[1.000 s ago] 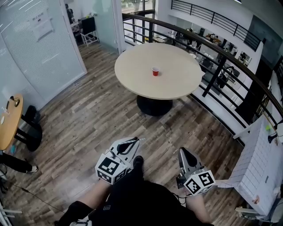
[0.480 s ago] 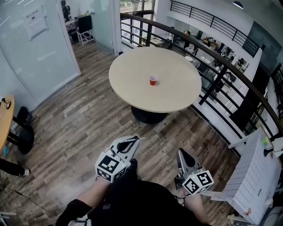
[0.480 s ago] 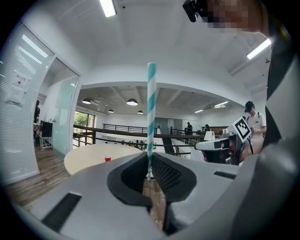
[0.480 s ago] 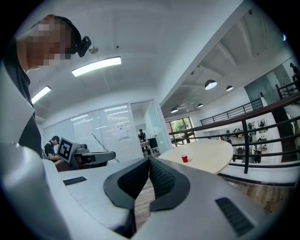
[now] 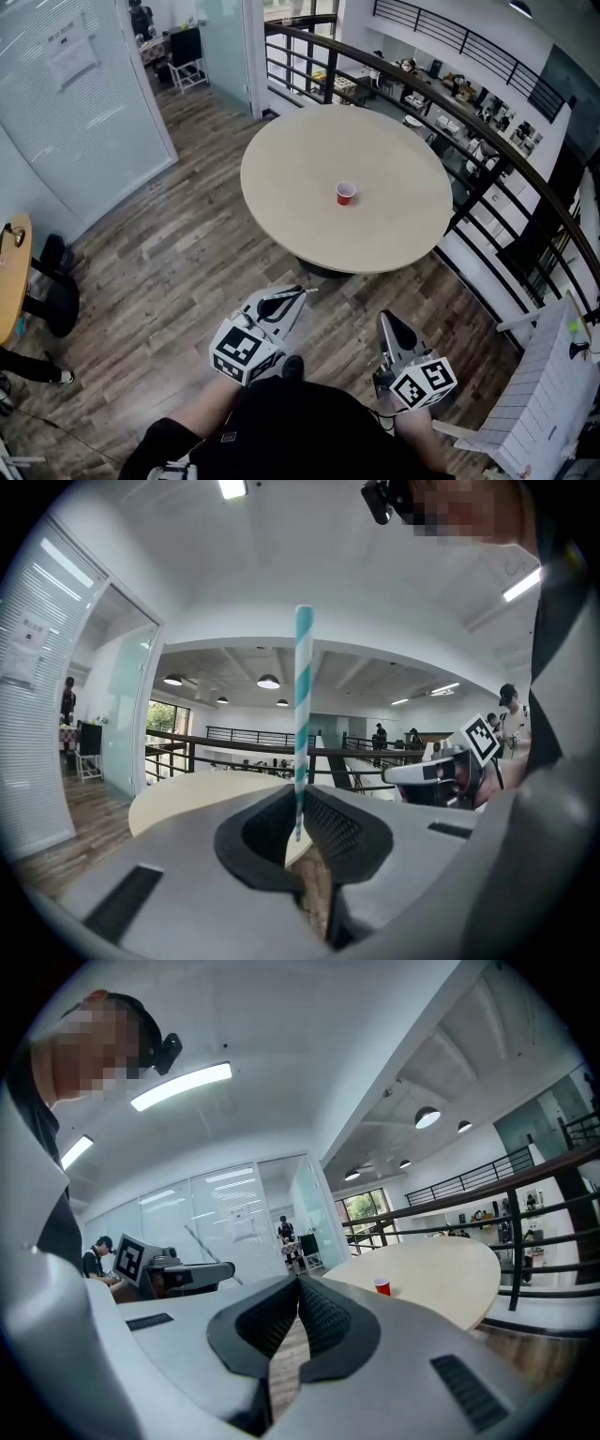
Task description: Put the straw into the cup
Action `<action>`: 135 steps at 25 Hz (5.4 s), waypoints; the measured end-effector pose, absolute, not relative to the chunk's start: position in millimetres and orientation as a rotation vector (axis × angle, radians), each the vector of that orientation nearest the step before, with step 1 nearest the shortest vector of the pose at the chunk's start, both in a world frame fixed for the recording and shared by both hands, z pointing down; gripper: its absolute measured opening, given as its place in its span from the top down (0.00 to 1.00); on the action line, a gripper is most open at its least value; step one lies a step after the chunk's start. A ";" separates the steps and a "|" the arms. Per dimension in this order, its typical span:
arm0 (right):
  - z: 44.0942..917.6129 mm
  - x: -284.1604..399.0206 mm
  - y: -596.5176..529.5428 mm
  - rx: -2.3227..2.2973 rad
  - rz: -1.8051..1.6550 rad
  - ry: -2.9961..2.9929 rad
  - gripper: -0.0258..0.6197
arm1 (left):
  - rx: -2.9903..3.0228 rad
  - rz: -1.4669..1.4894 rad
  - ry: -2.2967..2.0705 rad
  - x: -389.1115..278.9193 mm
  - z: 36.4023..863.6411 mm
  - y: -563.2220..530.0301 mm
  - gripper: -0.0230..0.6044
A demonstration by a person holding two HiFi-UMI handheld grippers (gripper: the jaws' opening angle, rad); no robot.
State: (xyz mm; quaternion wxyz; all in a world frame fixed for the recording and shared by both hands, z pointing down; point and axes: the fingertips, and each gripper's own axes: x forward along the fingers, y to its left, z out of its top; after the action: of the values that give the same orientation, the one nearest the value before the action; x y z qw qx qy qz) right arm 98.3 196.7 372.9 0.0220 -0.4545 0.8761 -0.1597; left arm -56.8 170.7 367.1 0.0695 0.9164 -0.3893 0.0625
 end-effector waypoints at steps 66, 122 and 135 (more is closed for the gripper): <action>453.0 121.0 -189.3 -1.468 -0.700 2.679 0.93 | 2.672 0.290 -1.083 -22.2 448.8 -214.2 0.92; 584.6 140.3 -247.7 -1.582 -1.049 2.639 0.93 | 2.419 0.704 -0.805 35.7 666.2 -285.8 0.92; 587.3 128.0 -251.2 -1.546 -1.037 2.659 0.93 | 2.430 0.712 -0.797 41.4 671.5 -287.0 0.91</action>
State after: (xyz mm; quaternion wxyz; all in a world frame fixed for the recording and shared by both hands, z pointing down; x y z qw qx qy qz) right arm 128.0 -251.2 587.3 -0.0522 -0.4756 0.8181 -0.3192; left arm 41.4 -287.0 671.5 0.2413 0.8883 -0.2915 0.2602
